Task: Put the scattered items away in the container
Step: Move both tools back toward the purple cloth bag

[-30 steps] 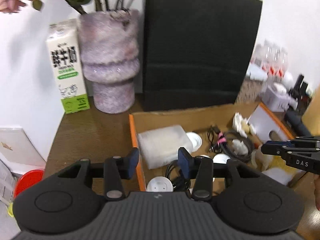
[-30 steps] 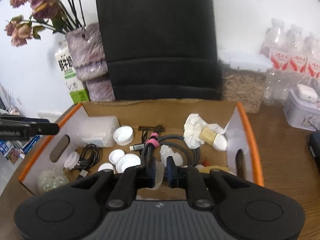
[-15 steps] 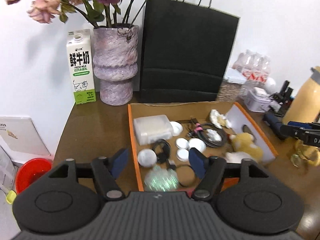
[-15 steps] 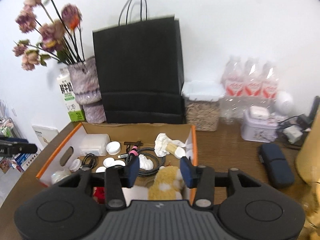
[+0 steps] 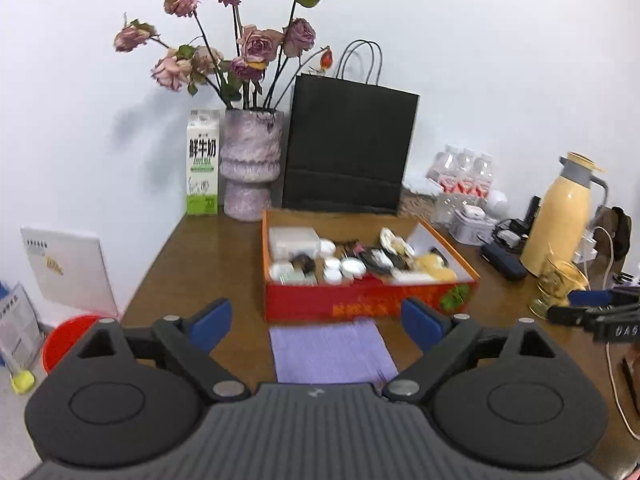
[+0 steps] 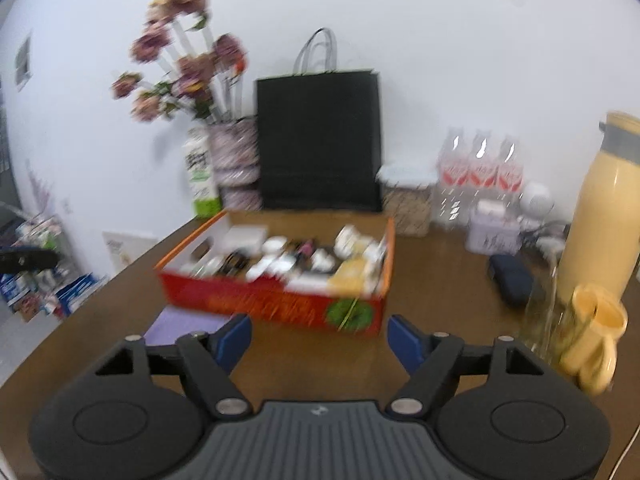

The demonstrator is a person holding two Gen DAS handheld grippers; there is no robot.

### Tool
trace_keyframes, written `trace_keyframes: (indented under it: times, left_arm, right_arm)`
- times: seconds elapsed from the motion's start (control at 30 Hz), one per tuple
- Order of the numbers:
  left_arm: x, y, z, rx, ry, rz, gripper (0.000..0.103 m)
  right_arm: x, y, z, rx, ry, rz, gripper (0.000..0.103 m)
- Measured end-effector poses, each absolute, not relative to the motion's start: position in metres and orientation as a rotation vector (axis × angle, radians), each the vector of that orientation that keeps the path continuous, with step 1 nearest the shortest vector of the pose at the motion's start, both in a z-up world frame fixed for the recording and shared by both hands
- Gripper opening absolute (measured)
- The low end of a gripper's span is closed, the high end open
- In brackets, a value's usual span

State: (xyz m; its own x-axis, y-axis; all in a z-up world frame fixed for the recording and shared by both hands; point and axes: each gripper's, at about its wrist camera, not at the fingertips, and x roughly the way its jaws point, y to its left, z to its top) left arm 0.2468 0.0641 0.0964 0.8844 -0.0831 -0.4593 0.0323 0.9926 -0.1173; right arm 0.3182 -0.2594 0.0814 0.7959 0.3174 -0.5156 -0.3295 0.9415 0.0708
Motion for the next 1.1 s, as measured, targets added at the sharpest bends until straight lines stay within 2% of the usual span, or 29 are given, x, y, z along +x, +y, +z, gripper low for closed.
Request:
trace_keyframes:
  times: [0.17,0.27,0.5,0.8,1.1]
  left_arm:
    - [0.198,0.049,0.064,-0.174,0.496,-0.015,0.097]
    - [0.170,0.040,0.039,-0.215,0.514,0.046,0.097]
    - [0.136,0.019,0.018,0.003,0.509,0.104,0.097]
    - [0.100,-0.001,-0.004,-0.091,0.503,0.138,0.099]
    - [0.099,-0.009,-0.012,-0.088,0.539,0.105,0.099]
  right_arm:
    - [0.259,-0.250,0.052,-0.016,0.569,0.359,0.085]
    - [0.222,-0.256,0.037,0.039,0.536,0.349,0.086]
    - [0.151,-0.248,0.006,0.020,0.473,0.287,0.091]
    - [0.116,-0.207,-0.014,-0.106,0.502,0.370,0.092]
    - [0.113,-0.204,-0.010,-0.085,0.484,0.347,0.092]
